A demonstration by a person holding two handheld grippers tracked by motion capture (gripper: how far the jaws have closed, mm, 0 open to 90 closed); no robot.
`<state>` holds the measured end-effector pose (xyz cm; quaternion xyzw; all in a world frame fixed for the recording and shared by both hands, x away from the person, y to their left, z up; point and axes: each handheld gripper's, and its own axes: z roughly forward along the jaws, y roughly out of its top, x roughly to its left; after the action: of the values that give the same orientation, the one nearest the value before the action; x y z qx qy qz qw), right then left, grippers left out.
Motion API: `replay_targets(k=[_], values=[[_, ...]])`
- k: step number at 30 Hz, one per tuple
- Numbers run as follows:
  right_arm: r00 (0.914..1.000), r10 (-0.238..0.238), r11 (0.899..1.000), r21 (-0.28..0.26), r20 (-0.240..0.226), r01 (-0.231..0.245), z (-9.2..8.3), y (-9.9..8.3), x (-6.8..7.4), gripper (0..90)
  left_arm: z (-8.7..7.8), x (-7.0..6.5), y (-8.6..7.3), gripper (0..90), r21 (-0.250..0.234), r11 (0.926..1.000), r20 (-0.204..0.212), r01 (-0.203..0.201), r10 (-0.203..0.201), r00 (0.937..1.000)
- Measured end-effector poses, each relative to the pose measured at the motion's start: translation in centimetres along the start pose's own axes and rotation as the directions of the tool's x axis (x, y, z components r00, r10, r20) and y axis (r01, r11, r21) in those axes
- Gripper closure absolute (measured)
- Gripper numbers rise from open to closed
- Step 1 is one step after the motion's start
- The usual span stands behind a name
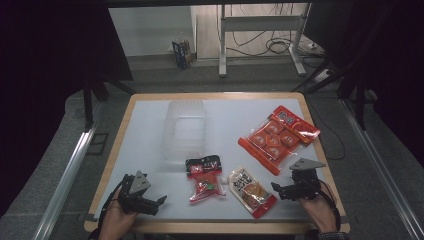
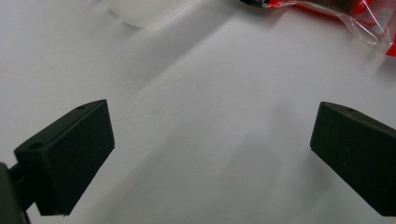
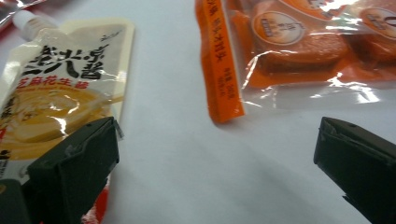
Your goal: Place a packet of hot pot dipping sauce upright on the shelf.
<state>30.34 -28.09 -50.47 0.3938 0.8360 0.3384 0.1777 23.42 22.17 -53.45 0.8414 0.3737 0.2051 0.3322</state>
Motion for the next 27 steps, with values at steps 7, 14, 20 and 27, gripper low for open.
replay_targets(k=[7,14,20,27], values=[[0.9997,0.012,1.000,-0.006,0.021,-0.012,0.1,0.0,-0.7,0.0,0.0,-0.1,0.0,0.0,0.000,1.0000,-0.001,-0.007,0.007,1.0000],[0.9976,0.041,0.998,-0.043,0.055,-0.038,0.1,0.2,-1.8,0.0,0.1,-0.2,0.1,0.0,-0.003,0.9999,-0.002,-0.011,0.011,0.9999],[0.9950,0.063,0.997,-0.042,0.077,-0.060,0.3,0.3,-2.8,0.0,0.1,-0.2,0.1,0.0,-0.004,0.9999,-0.002,-0.012,0.012,0.9999],[0.9946,0.060,0.997,-0.044,0.085,-0.056,0.4,0.6,-3.3,0.0,0.1,-0.2,0.1,0.0,-0.003,0.9999,-0.002,-0.015,0.015,0.9999]])
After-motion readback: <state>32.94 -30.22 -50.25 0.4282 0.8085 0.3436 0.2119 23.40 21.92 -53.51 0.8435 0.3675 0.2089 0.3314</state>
